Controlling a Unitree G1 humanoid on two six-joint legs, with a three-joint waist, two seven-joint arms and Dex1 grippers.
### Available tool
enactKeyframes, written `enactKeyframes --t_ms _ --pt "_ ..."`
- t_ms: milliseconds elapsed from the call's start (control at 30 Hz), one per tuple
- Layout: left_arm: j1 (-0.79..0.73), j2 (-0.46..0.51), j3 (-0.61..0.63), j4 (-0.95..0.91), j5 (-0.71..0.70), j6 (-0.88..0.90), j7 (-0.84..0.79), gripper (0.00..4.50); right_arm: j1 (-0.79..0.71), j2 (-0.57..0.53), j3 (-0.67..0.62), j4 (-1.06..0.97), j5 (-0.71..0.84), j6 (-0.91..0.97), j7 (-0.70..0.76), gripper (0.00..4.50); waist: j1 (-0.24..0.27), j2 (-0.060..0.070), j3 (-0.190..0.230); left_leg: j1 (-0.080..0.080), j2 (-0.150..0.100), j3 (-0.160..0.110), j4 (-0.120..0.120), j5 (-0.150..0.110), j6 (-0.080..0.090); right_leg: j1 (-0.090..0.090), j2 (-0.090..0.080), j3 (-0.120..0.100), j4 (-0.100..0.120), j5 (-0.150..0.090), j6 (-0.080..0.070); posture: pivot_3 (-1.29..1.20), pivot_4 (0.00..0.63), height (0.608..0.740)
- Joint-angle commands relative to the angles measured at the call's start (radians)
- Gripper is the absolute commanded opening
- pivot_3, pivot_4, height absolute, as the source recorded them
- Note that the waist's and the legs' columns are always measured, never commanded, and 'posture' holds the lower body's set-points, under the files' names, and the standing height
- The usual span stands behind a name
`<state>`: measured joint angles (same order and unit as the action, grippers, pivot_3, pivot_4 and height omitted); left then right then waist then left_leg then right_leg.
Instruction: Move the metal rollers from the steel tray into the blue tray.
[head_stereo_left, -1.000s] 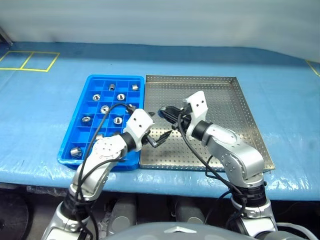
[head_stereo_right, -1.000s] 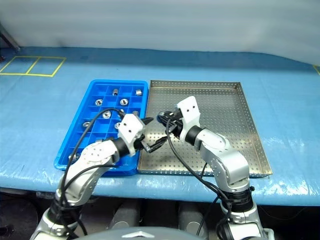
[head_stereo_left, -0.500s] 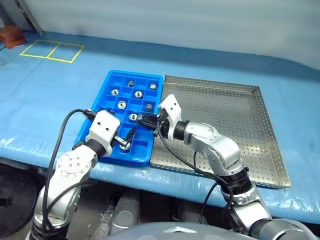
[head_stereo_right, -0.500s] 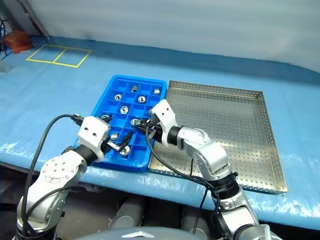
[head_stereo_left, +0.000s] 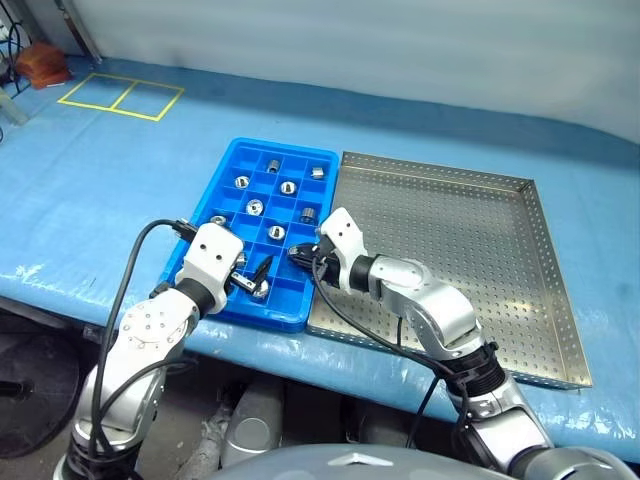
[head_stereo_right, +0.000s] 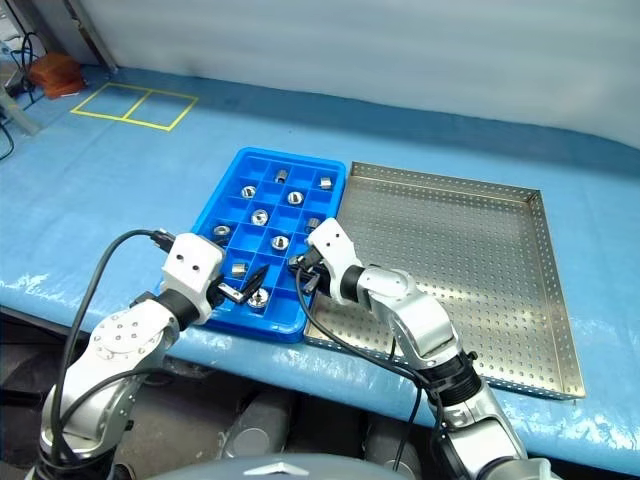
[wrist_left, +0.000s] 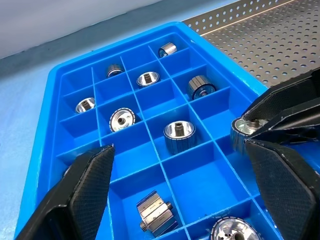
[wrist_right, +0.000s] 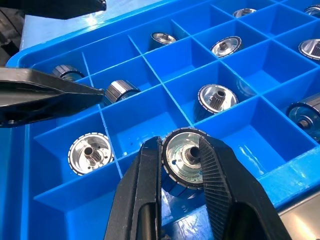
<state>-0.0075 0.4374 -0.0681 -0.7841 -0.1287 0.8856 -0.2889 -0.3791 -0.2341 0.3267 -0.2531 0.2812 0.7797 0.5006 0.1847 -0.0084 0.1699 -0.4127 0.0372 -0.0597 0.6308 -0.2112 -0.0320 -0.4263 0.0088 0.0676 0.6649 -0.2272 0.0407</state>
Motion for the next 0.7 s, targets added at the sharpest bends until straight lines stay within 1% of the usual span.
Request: enactKeyframes --t_ms 33,67,167,267,367,433,533,600,700 --pt "-0.012 0.009 0.002 -0.011 0.001 -0.019 -0.007 4.50 0.003 -0.014 0.004 -0.042 0.003 0.012 0.014 1.10 0.000 0.000 0.000 0.000 0.000 0.000 0.000 0.000 0.000 0.000 0.000 0.000 0.000 0.000 0.000 0.40 0.150 0.740" --pt "-0.013 0.008 0.003 -0.011 0.000 -0.019 -0.008 4.50 0.003 -0.017 0.007 -0.044 -0.003 0.009 0.013 1.48 0.000 0.000 0.000 0.000 0.000 0.000 0.000 0.000 0.000 0.000 0.000 0.000 0.000 0.000 0.000 0.40 0.150 0.740" --pt "-0.020 0.005 0.002 -0.003 -0.002 -0.026 -0.012 4.50 0.008 -0.012 -0.004 -0.061 -0.010 -0.041 0.006 2.37 0.000 0.000 0.000 0.000 0.000 0.000 0.000 0.000 0.000 0.000 0.000 0.000 0.000 0.000 0.000 0.39 0.150 0.740" --pt "-0.037 -0.014 -0.006 0.013 -0.009 -0.042 -0.014 4.50 0.007 -0.010 -0.044 -0.088 -0.007 -0.064 -0.015 2.37 -0.001 0.000 0.000 0.000 0.000 0.000 0.000 0.000 0.000 0.000 0.000 0.000 0.000 0.000 -0.001 0.39 0.150 0.740" --pt "-0.069 -0.037 -0.029 0.047 -0.011 -0.075 -0.018 4.50 0.004 -0.013 -0.110 -0.100 -0.028 -0.082 -0.073 2.37 0.000 0.000 0.000 0.000 0.000 0.000 0.000 0.000 0.000 0.000 0.000 0.000 0.000 0.000 -0.001 0.37 0.150 0.740" --pt "-0.096 -0.048 -0.048 0.085 -0.003 -0.108 -0.023 4.50 0.006 -0.044 -0.137 -0.100 -0.062 -0.108 -0.093 2.37 0.001 0.000 0.000 0.000 0.000 0.000 0.000 0.000 0.000 0.000 0.000 0.000 -0.001 0.000 0.000 0.37 0.150 0.740" --pt "-0.171 -0.098 -0.062 0.197 -0.013 -0.166 -0.028 4.50 0.033 -0.127 -0.182 -0.095 -0.070 -0.138 -0.054 2.37 0.003 -0.001 0.000 -0.001 -0.001 0.000 0.000 0.000 0.000 0.001 -0.001 0.000 -0.002 0.000 0.000 0.34 0.150 0.740" --pt "-0.227 -0.115 -0.080 0.276 -0.012 -0.201 -0.048 4.50 0.055 -0.179 -0.218 -0.092 -0.065 -0.157 -0.030 2.37 0.002 -0.001 0.000 -0.001 -0.001 0.000 0.001 0.000 0.000 0.001 -0.001 0.000 -0.003 0.001 0.001 0.32 0.150 0.740" --pt "-0.273 -0.121 -0.084 0.354 -0.024 -0.236 -0.088 4.50 0.073 -0.218 -0.250 -0.086 -0.056 -0.159 -0.014 2.37 -0.014 -0.001 0.000 -0.001 -0.001 0.001 0.001 0.000 0.000 0.001 -0.001 0.001 -0.003 0.003 0.004 0.29 0.150 0.740"
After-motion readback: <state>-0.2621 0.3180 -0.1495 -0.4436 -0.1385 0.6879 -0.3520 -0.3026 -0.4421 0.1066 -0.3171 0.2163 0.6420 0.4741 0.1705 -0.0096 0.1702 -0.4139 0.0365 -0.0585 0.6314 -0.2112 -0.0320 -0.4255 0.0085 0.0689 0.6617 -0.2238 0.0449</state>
